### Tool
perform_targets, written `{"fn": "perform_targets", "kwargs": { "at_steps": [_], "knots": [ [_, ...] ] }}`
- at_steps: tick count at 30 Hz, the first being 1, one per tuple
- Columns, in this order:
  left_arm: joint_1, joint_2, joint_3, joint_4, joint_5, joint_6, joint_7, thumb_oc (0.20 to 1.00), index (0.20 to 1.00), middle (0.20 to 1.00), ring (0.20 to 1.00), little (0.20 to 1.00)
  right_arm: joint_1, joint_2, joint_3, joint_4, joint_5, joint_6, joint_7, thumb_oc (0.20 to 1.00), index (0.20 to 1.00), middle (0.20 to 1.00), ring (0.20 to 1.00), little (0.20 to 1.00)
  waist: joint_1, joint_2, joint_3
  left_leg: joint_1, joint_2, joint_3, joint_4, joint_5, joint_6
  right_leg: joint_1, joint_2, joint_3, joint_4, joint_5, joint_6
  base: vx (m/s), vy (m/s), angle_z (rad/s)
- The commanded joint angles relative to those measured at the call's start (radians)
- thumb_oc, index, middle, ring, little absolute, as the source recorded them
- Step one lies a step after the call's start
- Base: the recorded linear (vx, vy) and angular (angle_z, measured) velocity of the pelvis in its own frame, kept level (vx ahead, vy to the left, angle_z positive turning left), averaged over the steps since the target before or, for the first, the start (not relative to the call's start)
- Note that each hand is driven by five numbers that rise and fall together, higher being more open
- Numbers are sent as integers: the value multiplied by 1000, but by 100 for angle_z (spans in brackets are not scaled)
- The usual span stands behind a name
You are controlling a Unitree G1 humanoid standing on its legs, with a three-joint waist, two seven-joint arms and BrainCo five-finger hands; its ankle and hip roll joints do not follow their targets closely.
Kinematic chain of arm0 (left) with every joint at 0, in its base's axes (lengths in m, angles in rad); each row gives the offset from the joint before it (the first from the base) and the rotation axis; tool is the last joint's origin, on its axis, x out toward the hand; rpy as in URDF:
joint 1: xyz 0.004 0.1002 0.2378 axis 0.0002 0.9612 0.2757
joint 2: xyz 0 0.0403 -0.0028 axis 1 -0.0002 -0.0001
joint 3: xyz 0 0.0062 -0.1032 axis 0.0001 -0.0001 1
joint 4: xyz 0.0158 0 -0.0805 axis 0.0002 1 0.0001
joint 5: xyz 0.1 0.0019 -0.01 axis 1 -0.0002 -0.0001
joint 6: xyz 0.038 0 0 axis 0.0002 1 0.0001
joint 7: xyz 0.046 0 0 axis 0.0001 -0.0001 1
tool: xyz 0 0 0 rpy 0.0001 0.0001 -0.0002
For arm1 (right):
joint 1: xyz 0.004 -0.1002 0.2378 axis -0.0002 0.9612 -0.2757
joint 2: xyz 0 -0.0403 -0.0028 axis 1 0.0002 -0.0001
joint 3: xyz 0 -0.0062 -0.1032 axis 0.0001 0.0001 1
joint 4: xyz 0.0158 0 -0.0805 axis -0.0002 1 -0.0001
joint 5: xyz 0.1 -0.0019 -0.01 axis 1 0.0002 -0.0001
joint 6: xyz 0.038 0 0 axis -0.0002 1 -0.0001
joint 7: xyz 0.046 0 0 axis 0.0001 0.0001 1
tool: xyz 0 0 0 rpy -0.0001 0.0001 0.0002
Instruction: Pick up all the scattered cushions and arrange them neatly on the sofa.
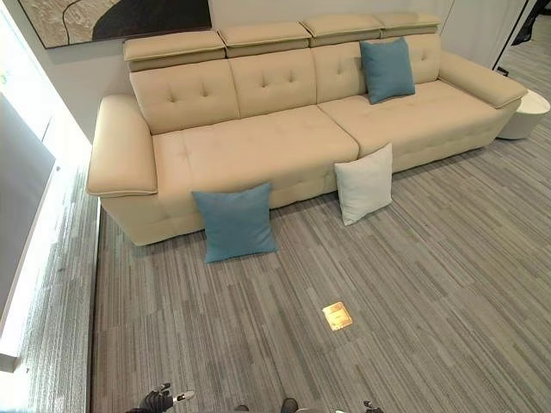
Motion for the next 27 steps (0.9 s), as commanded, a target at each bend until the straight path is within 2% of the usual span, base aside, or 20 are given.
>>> {"fn": "perform_targets", "kwargs": {
  "at_steps": [1,5,10,19,27],
  "knots": [
    [-61,1,9,55,20,-7,-5,1000,1000,1000,1000,1000,-41,-5,16,27,5,-9,9,1000,1000,1000,1000,1000,15,-37,-8,-38,31,-19,-3,26,-94,11,-104,5,3,23,126,0,0,0],
    [-63,-2,20,40,-28,-10,-10,1000,1000,1000,1000,1000,-47,-4,18,18,15,-12,11,1000,1000,1000,1000,1000,19,-39,-7,-38,31,-22,-3,26,-94,12,-105,3,3,21,126,0,0,0],
    [-78,-6,-13,48,17,-7,-13,1000,1000,1000,1000,1000,-55,-3,32,17,5,-10,13,1000,1000,1000,1000,1000,17,-41,-7,-37,28,-23,-3,21,-91,13,-106,3,3,22,127,0,0,0],
    [-79,-6,-16,35,6,-12,-15,1000,1000,1000,1000,1000,-65,-3,33,-14,29,-15,19,1000,1000,1000,1000,1000,20,-44,-4,-34,22,-19,-3,12,-82,11,-112,9,3,24,130,23,18,0],
    [-116,0,-50,9,4,-20,-14,1000,1000,1000,1000,1000,-109,-6,64,-43,17,-19,17,1000,1000,1000,1000,1000,36,-49,25,-51,4,-17,35,2,-54,-3,-135,27,29,28,134,23,62,-1]
  ]
}}
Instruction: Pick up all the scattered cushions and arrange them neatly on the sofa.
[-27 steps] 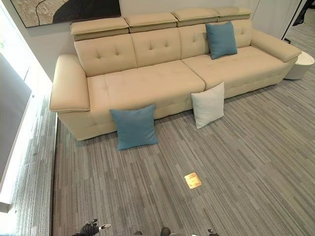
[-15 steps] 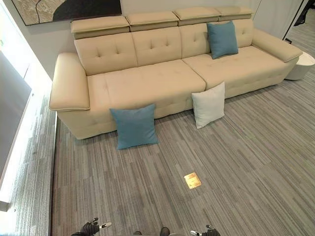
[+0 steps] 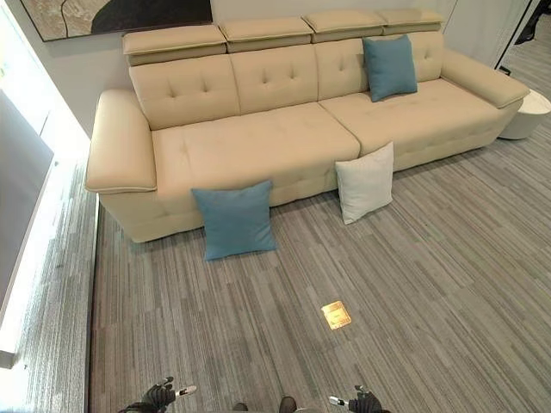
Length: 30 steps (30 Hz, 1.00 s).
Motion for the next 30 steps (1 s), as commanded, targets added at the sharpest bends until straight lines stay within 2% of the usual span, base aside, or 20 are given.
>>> {"fn": "perform_targets", "kwargs": {
  "at_steps": [1,5,6,9,12,14,15,16,17,20,22,24,26,27,29,30],
  "knots": [
    [-79,-2,-41,31,4,-19,-9,1000,1000,1000,1000,1000,-68,-7,40,13,14,-19,-9,1000,1000,1000,1000,1000,17,-42,27,-41,4,-18,39,-3,-55,3,-137,29,43,21,145,-5,99,-1],
    [-80,0,-46,38,14,-19,-9,1000,1000,1000,1000,1000,-90,-3,49,4,9,-17,-8,1000,1000,1000,1000,1000,23,-37,41,-52,-10,-19,34,-8,-29,-88,-153,54,176,25,163,-2,127,-18],
    [-85,4,-45,42,6,-19,-7,1000,1000,1000,1000,1000,-107,1,55,-5,10,-18,-12,1000,1000,1000,1000,1000,21,-34,59,-53,-13,-23,40,-10,-19,-122,-152,69,254,31,170,0,131,-23],
    [-89,6,-47,48,12,-17,-10,1000,1000,1000,1000,1000,-109,9,62,-14,12,-19,-13,1000,1000,1000,1000,1000,18,-26,75,-40,-12,-26,47,-26,-11,-173,-146,74,327,22,161,66,84,1],
    [-80,12,-40,51,14,-17,-13,1000,1000,1000,1000,1000,-112,7,77,-22,-1,-20,-9,1000,1000,1000,1000,1000,21,-29,75,-10,-18,-12,24,-37,-12,-198,-128,32,258,36,150,139,2,-14],
    [-80,13,-37,52,15,-17,-14,1000,1000,1000,1000,1000,-113,6,78,-23,-4,-19,-10,1000,1000,1000,1000,1000,19,-30,77,-1,-19,-13,18,-39,-12,-200,-118,28,238,42,150,131,-35,-39],
    [-80,14,-33,49,15,-16,-15,1000,1000,1000,1000,1000,-116,3,82,-29,-7,-21,-10,1000,1000,1000,1000,1000,11,-31,77,13,-22,-20,7,-42,-13,-229,-87,19,201,60,146,235,-65,-29],
    [-86,15,-39,44,18,-18,-12,1000,1000,1000,1000,1000,-115,1,84,-41,-2,-24,-7,1000,1000,1000,1000,1000,-4,-32,80,21,-25,-35,4,-44,-15,-260,-63,29,190,73,147,311,-99,-13],
    [-91,16,-47,35,18,-23,-15,1000,1000,1000,1000,1000,-113,-3,85,-45,2,-26,-6,1000,1000,1000,1000,1000,-11,-33,76,24,-26,-49,4,-46,-19,-246,-56,56,176,68,144,197,-72,5],
    [-94,13,-56,28,27,-27,-19,1000,1000,1000,1000,1000,-105,-6,88,-45,6,-31,-2,1000,1000,1000,1000,1000,-14,-35,67,32,-23,-65,9,-54,-28,-210,-42,78,148,52,127,165,-90,61],
    [-108,8,-60,25,15,-25,-18,1000,1000,1000,1000,1000,-98,-18,84,-42,9,-34,-5,1000,1000,1000,1000,1000,-17,-40,55,17,-5,-65,83,-72,-58,-181,-45,55,136,35,109,209,-152,21],
    [-117,9,-69,13,0,-30,-18,1000,1000,1000,1000,1000,-87,-28,85,-56,22,-38,-6,1000,1000,1000,1000,1000,-27,-54,65,-40,17,-48,247,-39,-106,-137,-48,37,118,27,86,149,-169,49],
    [-137,6,-85,5,-7,-30,-11,1000,1000,1000,1000,1000,-90,-32,90,-63,32,-40,-6,1000,1000,1000,1000,1000,-19,-73,90,-117,22,-40,379,0,-130,-100,-56,24,94,27,74,91,-136,64],
    [-146,6,-89,-1,-17,-31,-9,1000,1000,1000,1000,1000,-91,-33,94,-64,35,-38,-9,1000,1000,1000,1000,1000,-13,-80,98,-148,26,-24,394,3,-125,-82,-63,14,80,24,70,120,-93,36],
    [-158,5,-98,-7,-32,-30,-6,1000,1000,1000,1000,1000,-99,-37,99,-66,38,-36,-13,1000,1000,1000,1000,1000,-8,-90,97,-185,42,35,300,-18,-102,-52,-76,-16,42,17,79,168,-31,37],
    [-159,5,-99,-10,-30,-29,-5,1000,1000,1000,1000,1000,-100,-39,96,-68,41,-36,-13,1000,1000,1000,1000,1000,-4,-92,93,-187,45,42,260,-20,-97,-45,-76,-23,35,12,83,273,44,78]
  ]
}}
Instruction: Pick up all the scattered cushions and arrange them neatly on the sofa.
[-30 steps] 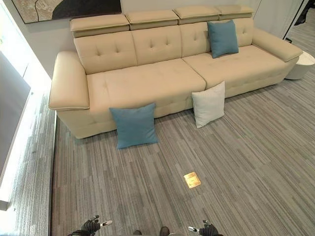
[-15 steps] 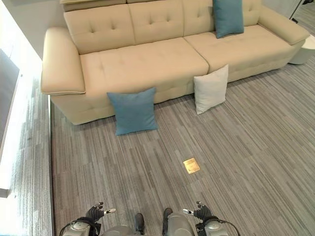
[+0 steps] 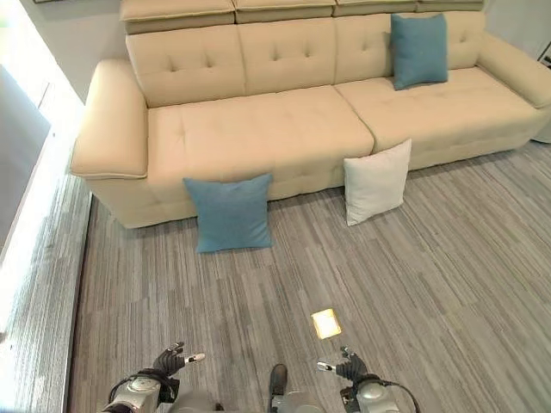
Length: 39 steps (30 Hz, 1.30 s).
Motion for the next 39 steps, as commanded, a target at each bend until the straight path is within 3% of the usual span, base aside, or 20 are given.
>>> {"fn": "perform_targets", "kwargs": {
  "at_steps": [1,2,4,5,7,9,10,11,12,14,17,19,20,21,26,27,29,30,39],
  "knots": [
    [-37,4,-57,-7,-11,-20,11,1000,1000,1000,1000,1000,7,-42,-24,-27,30,-19,-19,1000,1000,1000,1000,1000,-14,17,4,67,-34,77,-268,127,49,37,-20,68,28,-14,123,323,104,80],
    [-41,2,-55,0,-11,-18,12,1000,1000,1000,1000,1000,8,-43,-25,-25,30,-20,-19,1000,1000,1000,1000,1000,-16,20,0,41,-15,114,-296,172,39,47,-21,62,30,-31,123,422,206,56],
    [-26,-2,-48,11,-14,-18,8,1000,1000,1000,1000,1000,11,-34,-23,-24,17,-13,-12,1000,1000,1000,1000,1000,-13,29,-17,89,-43,75,-335,147,58,58,-35,60,64,-54,132,375,280,28],
    [-12,-4,-42,15,-12,-16,3,1000,1000,1000,1000,1000,10,-28,-26,-28,11,-14,-9,1000,1000,1000,1000,1000,-3,36,-25,117,-66,73,-345,126,85,44,-69,63,152,-59,151,312,355,-5],
    [-9,3,-42,21,-12,-13,2,1000,1000,1000,1000,1000,-9,-28,-8,-43,-15,-14,-10,1000,1000,1000,1000,1000,4,43,-1,165,-90,75,-345,94,125,-35,-123,84,349,12,188,224,302,-35],
    [-22,14,-53,21,-2,-13,1,1000,1000,1000,1000,1000,-18,-29,0,-54,-12,-15,-10,1000,1000,1000,1000,1000,-10,48,18,184,-89,55,-345,85,134,-90,-106,127,445,20,179,179,132,-10],
    [-23,20,-56,21,9,-15,0,1000,1000,1000,1000,1000,-21,-30,2,-50,-8,-16,-8,1000,1000,1000,1000,1000,-26,56,20,208,-91,36,-353,73,136,-148,-61,167,449,-4,165,171,82,70],
    [-23,20,-56,21,9,-15,0,1000,1000,1000,1000,1000,-21,-30,2,-50,-8,-16,-8,1000,1000,1000,1000,1000,-25,57,18,204,-90,37,-353,73,135,-150,-59,168,446,-1,165,268,52,95],
    [-29,27,-46,20,6,-17,0,1000,1000,1000,1000,1000,-26,-32,3,-50,-6,-19,-5,1000,1000,1000,1000,1000,-33,56,16,236,-97,25,-370,63,130,-163,-30,171,358,-10,158,313,-21,74],
    [-40,35,-38,28,14,-15,0,1000,1000,1000,1000,1000,-28,-31,4,-54,-7,-21,-3,1000,1000,1000,1000,1000,-54,43,9,282,-121,1,-377,36,124,-203,11,179,228,39,169,425,-44,37],
    [-41,28,-41,33,29,-15,-3,1000,1000,1000,1000,1000,-16,-35,-1,-61,-14,-17,0,1000,1000,1000,1000,1000,-74,42,-1,321,-127,-17,-362,7,116,-187,6,145,178,53,168,295,-68,48],
    [-22,16,-44,37,36,-14,-11,1000,1000,1000,1000,1000,5,-46,-2,-52,-20,-20,4,1000,1000,1000,1000,1000,-78,52,-38,335,-112,-27,-346,17,92,-117,22,168,131,45,143,440,-255,37],
    [-31,13,-61,23,30,-15,-11,1000,1000,1000,1000,1000,19,-59,-3,-63,-1,-26,4,1000,1000,1000,1000,1000,-80,36,-39,296,-90,-23,-204,40,48,-53,28,162,90,38,118,305,-287,-8],
    [-35,10,-63,22,27,-14,-12,1000,1000,1000,1000,1000,21,-58,-2,-58,2,-23,6,1000,1000,1000,1000,1000,-77,32,-36,287,-85,-26,-188,44,42,-39,31,160,85,31,111,216,-227,-1],
    [-35,3,-76,14,22,-13,-5,1000,1000,1000,1000,1000,20,-60,2,-52,11,-19,7,1000,1000,1000,1000,1000,-55,15,-36,226,-97,-76,-245,22,59,-8,18,177,52,19,119,82,0,-5],
    [-19,-2,-68,31,17,-10,-1,1000,1000,1000,1000,1000,27,-56,4,-35,2,-16,8,1000,1000,1000,1000,1000,-41,20,-40,206,-98,-103,-314,55,70,-1,20,184,64,5,124,176,121,-26],
    [-17,1,-71,35,22,-11,-3,1000,1000,1000,1000,1000,30,-53,2,-39,3,-17,8,1000,1000,1000,1000,1000,-48,22,-42,223,-95,-89,-349,74,70,0,19,181,69,5,121,124,133,-39],
    [-8,6,-61,37,25,-9,-6,1000,1000,1000,1000,1000,27,-48,0,-43,-1,-18,6,1000,1000,1000,1000,1000,-41,23,-53,262,-109,-87,-400,72,85,3,19,192,71,10,128,90,130,-43],
    [14,29,-26,47,18,-11,-6,1000,1000,1000,1000,1000,2,-39,0,-54,-8,-19,5,1000,1000,1000,1000,1000,-18,27,-38,275,-126,-56,-391,52,117,-34,5,231,120,27,161,6,86,-20]
  ]
}}
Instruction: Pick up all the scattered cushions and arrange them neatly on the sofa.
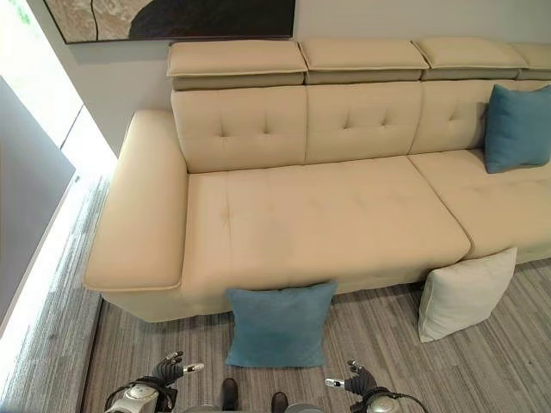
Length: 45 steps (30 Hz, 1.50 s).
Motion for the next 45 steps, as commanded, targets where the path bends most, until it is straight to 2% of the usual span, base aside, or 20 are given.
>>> {"fn": "perform_targets", "kwargs": {
  "at_steps": [1,4,5,6,7,8,11,13,14,18,22,24,27,30,32,33,39,40,41,45],
  "knots": [
    [-39,5,8,23,3,-18,5,1000,1000,1000,1000,1000,-67,-14,11,-29,3,-26,-5,1000,1000,1000,1000,1000,35,-20,16,62,-24,4,37,-91,-23,-124,-19,27,50,122,77,-72,59,-46],
    [-49,15,6,18,0,-24,7,1000,1000,1000,1000,1000,-82,-14,12,-39,6,-27,-5,1000,1000,1000,1000,1000,29,-9,29,47,-17,6,44,-90,-17,-166,-21,71,121,111,92,-58,14,-47],
    [-50,17,8,14,-5,-28,10,1000,1000,1000,1000,1000,-87,-13,13,-37,-5,-28,-8,1000,1000,1000,1000,1000,37,2,31,42,-5,15,51,-97,-16,-175,-62,40,129,112,95,-31,-24,-13],
    [-50,17,8,14,-5,-28,10,1000,1000,1000,1000,1000,-87,-13,13,-37,-5,-28,-8,1000,1000,1000,1000,1000,36,2,32,43,-5,15,51,-98,-16,-174,-62,40,129,112,95,-24,-64,-11],
    [-50,20,11,11,-13,-30,12,1000,1000,1000,1000,1000,-89,-15,13,-47,-7,-29,-14,1000,1000,1000,1000,1000,42,8,35,40,5,20,55,-100,-18,-173,-92,11,128,114,93,-5,-54,-25],
    [-52,21,9,8,-13,-30,11,1000,1000,1000,1000,1000,-90,-16,11,-53,-7,-30,-14,1000,1000,1000,1000,1000,40,11,35,39,8,16,56,-101,-20,-173,-105,17,129,117,92,4,-86,-28],
    [-56,27,6,-1,-16,-36,10,1000,1000,1000,1000,1000,-81,-20,2,-64,-4,-29,-12,1000,1000,1000,1000,1000,31,5,34,35,10,8,68,-106,-30,-170,-127,45,103,136,105,20,-100,1],
    [-56,28,2,-3,-16,-38,12,1000,1000,1000,1000,1000,-76,-24,-1,-74,-2,-29,-13,1000,1000,1000,1000,1000,28,-1,33,30,12,9,78,-110,-36,-161,-134,43,81,138,108,20,-121,23],
    [-56,28,2,-3,-15,-40,12,1000,1000,1000,1000,1000,-71,-23,1,-76,-4,-29,-10,1000,1000,1000,1000,1000,29,-10,30,29,19,17,86,-111,-48,-141,-144,16,39,137,110,34,-168,32],
    [-61,25,7,-26,-41,-48,18,1000,1000,1000,1000,1000,-62,-36,4,-93,1,-35,-10,1000,1000,1000,1000,1000,30,-9,34,16,38,6,89,-99,-68,-128,-129,-14,35,113,99,22,-165,15],
    [-87,27,9,-77,-85,-62,49,1000,1000,1000,1000,1000,-70,-50,1,-120,25,-48,-25,1000,1000,1000,1000,1000,28,-7,73,-26,50,-11,108,-90,-75,-169,-119,-38,74,94,86,-103,-112,14],
    [-142,30,9,-115,-143,-79,86,1000,1000,1000,1000,1000,-102,-63,0,-147,40,-60,-58,1000,1000,1000,1000,1000,24,-10,128,-109,57,-26,152,-82,-77,-258,-113,-47,132,88,78,-260,-88,16],
    [-220,41,-5,-160,-184,-103,141,1000,1000,1000,1000,1000,-151,-75,-6,-178,49,-74,-106,1000,1000,1000,1000,1000,12,-14,171,-235,54,-31,218,-77,-76,-381,-112,-42,196,92,74,-257,-48,12],
    [-300,47,-22,-160,-190,-119,198,1000,1000,1000,1000,1000,-214,-81,-5,-175,55,-84,-167,1000,1000,1000,1000,1000,-2,-14,175,-363,51,-33,270,-71,-74,-500,-115,-31,229,101,74,-157,10,-6],
    [-378,51,-39,-157,-212,-133,253,1000,1000,1000,1000,1000,-287,-91,0,-183,51,-102,-234,1000,1000,1000,1000,1000,-15,-2,177,-472,51,-26,301,-63,-71,-608,-123,-16,258,109,77,-119,53,-10],
    [-379,51,-39,-156,-212,-133,253,1000,1000,1000,1000,1000,-288,-91,0,-182,51,-103,-234,1000,1000,1000,1000,1000,-14,-1,176,-474,52,-26,305,-66,-71,-611,-123,-16,262,106,77,-103,59,-11],
    [-524,67,-52,-152,-289,-151,292,1000,1000,1000,1000,1000,-453,-126,11,-180,33,-118,-360,1000,1000,1000,1000,1000,-34,30,195,-718,52,-7,406,-68,-72,-849,-143,21,343,119,81,-105,53,-5],
    [-545,70,-55,-156,-291,-153,306,1000,1000,1000,1000,1000,-477,-135,8,-176,37,-116,-382,1000,1000,1000,1000,1000,-34,34,197,-760,55,-4,430,-71,-72,-888,-146,23,363,119,80,-25,48,1],
    [-573,70,-47,-166,-305,-155,338,1000,1000,1000,1000,1000,-522,-146,0,-194,44,-123,-418,1000,1000,1000,1000,1000,-33,47,201,-820,60,-9,471,-108,-77,-954,-143,40,409,89,84,-12,42,-1],
    [-619,83,-36,-183,-324,-151,362,1000,1000,1000,1000,1000,-575,-157,-32,-218,117,-143,-439,1000,1000,1000,1000,1000,-34,62,207,-960,67,-7,538,-123,-73,-1099,-151,58,487,73,80,-16,10,-4]
  ]
}}
